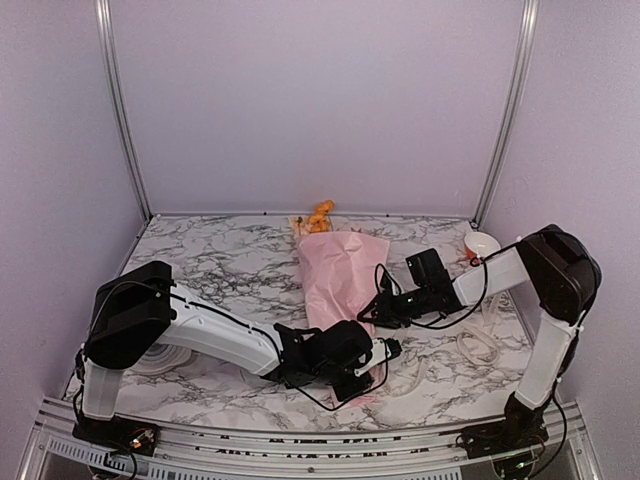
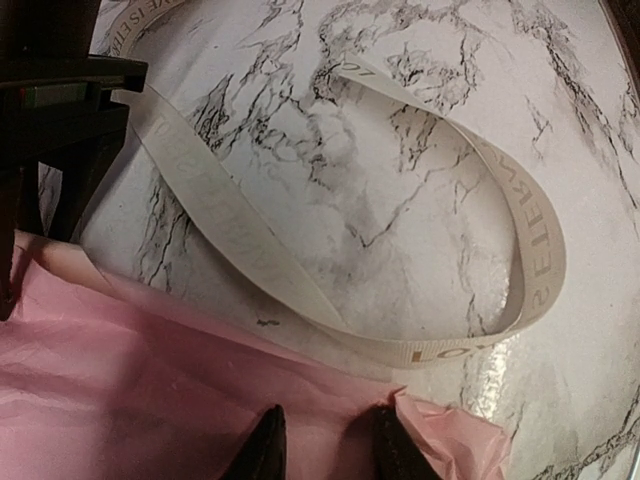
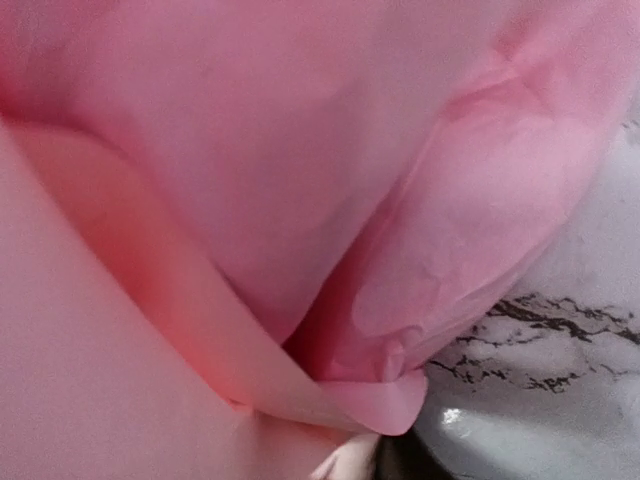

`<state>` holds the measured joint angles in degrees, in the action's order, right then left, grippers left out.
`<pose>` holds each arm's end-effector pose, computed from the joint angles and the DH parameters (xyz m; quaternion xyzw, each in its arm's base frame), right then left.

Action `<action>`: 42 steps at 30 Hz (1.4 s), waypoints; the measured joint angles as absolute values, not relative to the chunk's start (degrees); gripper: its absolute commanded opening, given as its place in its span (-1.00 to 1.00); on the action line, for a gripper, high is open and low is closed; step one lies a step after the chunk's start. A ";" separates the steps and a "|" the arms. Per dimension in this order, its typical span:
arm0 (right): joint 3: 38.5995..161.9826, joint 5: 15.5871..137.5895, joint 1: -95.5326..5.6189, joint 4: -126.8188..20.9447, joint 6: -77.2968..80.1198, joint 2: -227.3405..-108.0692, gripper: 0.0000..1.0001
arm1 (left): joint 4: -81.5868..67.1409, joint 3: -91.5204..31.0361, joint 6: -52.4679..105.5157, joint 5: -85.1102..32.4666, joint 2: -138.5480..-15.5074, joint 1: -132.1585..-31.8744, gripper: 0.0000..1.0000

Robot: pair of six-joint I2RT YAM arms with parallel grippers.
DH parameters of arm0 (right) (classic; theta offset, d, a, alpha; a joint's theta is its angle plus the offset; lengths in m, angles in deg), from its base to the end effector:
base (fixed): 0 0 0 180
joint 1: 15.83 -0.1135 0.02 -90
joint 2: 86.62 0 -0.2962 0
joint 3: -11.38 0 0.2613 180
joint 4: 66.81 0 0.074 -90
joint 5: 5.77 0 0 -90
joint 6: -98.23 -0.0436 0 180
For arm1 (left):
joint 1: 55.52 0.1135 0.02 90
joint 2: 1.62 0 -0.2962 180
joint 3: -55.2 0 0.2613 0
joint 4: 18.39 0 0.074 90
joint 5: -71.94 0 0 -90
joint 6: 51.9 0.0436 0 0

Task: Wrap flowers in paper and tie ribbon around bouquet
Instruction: Pick up the folded bouquet from the center of the board.

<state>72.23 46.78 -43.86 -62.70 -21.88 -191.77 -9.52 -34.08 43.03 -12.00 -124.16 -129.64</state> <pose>0.3022 0.1909 0.1357 -0.0979 0.8873 0.4257 0.1481 0.1371 -0.4651 0.1412 0.5643 0.7177 -0.1903 0.3609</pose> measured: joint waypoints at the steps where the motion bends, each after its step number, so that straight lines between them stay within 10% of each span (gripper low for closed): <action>1: 71.86 46.62 -43.86 -63.14 -22.36 -191.92 -0.70 | -9.52 -34.06 43.03 -12.00 -124.16 -129.64 -0.40; 10: 70.94 44.96 -43.82 -65.54 -24.83 -192.07 -1.00 | -10.18 -33.03 42.99 -11.95 -123.68 -129.64 -0.36; 20: 71.29 43.54 -44.04 -65.63 -25.88 -192.07 -1.00 | -10.27 -26.43 45.07 -11.45 -116.36 -130.13 0.32; 34: 74.79 44.66 -43.88 -62.24 -22.89 -192.58 -1.00 | -3.40 -49.99 61.09 -17.68 -130.72 -133.51 0.63; 37: 75.59 44.72 -43.88 -60.95 -22.19 -192.60 -1.00 | -1.46 -52.31 62.00 -18.14 -132.93 -133.38 0.44; 42: 77.17 45.27 -43.88 -58.57 -21.23 -192.60 -1.00 | 1.27 -55.11 61.46 -17.31 -134.61 -133.05 -1.00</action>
